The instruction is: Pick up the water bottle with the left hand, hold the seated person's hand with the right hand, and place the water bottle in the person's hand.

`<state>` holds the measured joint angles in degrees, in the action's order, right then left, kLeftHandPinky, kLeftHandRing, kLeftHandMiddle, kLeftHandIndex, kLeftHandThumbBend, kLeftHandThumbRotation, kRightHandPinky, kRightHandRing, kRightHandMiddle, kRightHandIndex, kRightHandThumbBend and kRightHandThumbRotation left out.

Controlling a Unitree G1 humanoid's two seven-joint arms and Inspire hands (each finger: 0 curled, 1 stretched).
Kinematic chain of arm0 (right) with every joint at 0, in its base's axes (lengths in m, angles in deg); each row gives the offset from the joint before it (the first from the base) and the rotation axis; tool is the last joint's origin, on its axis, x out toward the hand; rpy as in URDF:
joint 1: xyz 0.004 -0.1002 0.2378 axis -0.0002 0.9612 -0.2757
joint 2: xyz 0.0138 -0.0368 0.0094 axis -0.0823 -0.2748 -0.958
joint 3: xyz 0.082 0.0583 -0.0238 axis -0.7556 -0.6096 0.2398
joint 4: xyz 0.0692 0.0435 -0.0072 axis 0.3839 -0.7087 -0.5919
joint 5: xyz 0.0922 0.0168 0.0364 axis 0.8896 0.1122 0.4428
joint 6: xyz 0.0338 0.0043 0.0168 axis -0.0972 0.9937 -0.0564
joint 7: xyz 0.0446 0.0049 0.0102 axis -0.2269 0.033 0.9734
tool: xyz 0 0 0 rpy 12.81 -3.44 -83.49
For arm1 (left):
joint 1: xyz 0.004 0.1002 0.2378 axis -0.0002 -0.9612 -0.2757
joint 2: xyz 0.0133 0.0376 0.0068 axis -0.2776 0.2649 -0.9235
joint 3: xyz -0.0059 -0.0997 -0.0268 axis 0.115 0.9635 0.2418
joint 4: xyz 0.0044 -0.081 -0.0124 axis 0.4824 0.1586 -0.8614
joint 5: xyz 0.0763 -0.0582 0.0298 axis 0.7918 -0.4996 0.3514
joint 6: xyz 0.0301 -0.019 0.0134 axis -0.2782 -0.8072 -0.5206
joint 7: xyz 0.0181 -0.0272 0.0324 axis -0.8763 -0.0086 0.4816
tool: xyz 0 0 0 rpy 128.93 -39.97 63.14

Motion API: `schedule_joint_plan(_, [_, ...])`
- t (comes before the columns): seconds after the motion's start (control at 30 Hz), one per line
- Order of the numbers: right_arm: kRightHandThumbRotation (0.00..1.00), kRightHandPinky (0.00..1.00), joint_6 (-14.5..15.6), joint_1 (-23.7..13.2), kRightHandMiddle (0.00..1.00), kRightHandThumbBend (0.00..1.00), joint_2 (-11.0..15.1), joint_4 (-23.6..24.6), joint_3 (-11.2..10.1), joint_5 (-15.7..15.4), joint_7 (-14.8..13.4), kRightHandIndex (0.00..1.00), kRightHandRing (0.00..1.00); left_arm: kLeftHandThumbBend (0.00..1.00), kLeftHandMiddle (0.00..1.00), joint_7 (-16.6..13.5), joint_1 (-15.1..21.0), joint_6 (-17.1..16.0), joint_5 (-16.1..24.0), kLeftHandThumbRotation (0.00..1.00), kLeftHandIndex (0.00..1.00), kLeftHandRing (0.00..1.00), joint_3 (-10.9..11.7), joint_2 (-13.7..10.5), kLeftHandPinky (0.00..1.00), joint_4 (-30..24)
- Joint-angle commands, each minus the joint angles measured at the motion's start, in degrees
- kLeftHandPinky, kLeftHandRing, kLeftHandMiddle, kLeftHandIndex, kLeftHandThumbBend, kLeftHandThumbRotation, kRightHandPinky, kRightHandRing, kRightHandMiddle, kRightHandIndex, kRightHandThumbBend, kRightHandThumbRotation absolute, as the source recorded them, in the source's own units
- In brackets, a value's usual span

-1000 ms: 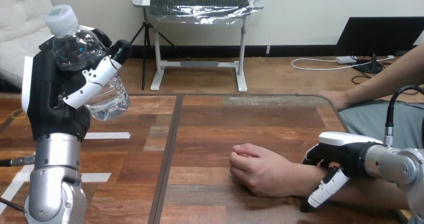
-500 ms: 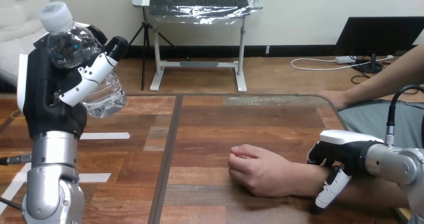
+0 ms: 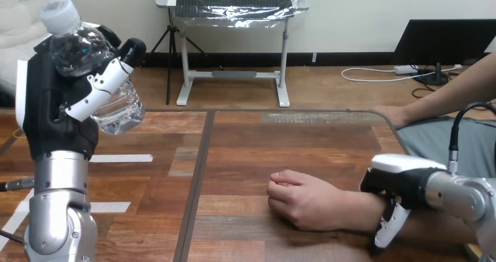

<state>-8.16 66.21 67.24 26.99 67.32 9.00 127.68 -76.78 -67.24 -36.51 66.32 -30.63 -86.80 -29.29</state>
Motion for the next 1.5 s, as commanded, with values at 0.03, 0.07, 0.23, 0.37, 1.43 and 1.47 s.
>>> schedule_joint_plan(0.03, [0.0,0.27,-0.8,5.4,0.45,0.81,0.3,-3.1,2.3,0.5,1.9,0.42,0.37,0.62,0.29,0.1,4.2,-1.7,-0.3,0.0,0.34,0.23,-0.2,-0.6,0.18,-2.3])
schedule_joint_plan(0.07, [0.0,0.27,-0.9,5.4,0.45,0.81,0.3,-3.1,2.3,0.5,1.9,0.42,0.37,0.62,0.29,0.1,4.2,-1.6,-0.3,0.0,0.34,0.23,-0.2,-0.6,0.18,-2.3])
schedule_joint_plan(0.23, [0.0,0.25,-1.1,5.6,0.42,0.8,0.2,-3.1,1.7,0.7,1.5,0.42,0.34,0.62,0.29,0.0,4.2,-1.6,-0.1,0.0,0.34,0.23,-0.2,-0.7,0.18,-2.3])
schedule_joint_plan(0.37, [0.0,0.23,-1.3,5.7,0.4,0.8,0.1,-3.0,1.4,0.6,0.9,0.41,0.32,0.62,0.28,0.0,4.2,-1.6,-0.1,0.0,0.34,0.23,-0.2,-0.7,0.18,-2.1])
schedule_joint_plan(1.43, [0.0,0.13,-5.5,9.5,0.28,0.86,-1.7,-2.2,-0.4,-0.7,-14.5,0.31,0.2,0.61,0.28,0.4,4.0,-1.8,-0.6,0.0,0.33,0.22,-0.2,-0.5,0.18,-2.1])
schedule_joint_plan(1.47, [0.0,0.13,-5.8,9.7,0.28,0.85,-1.6,-2.2,-0.4,-0.7,-15.1,0.3,0.19,0.61,0.28,0.3,4.0,-1.8,-0.6,0.0,0.33,0.22,-0.2,-0.5,0.18,-2.1])
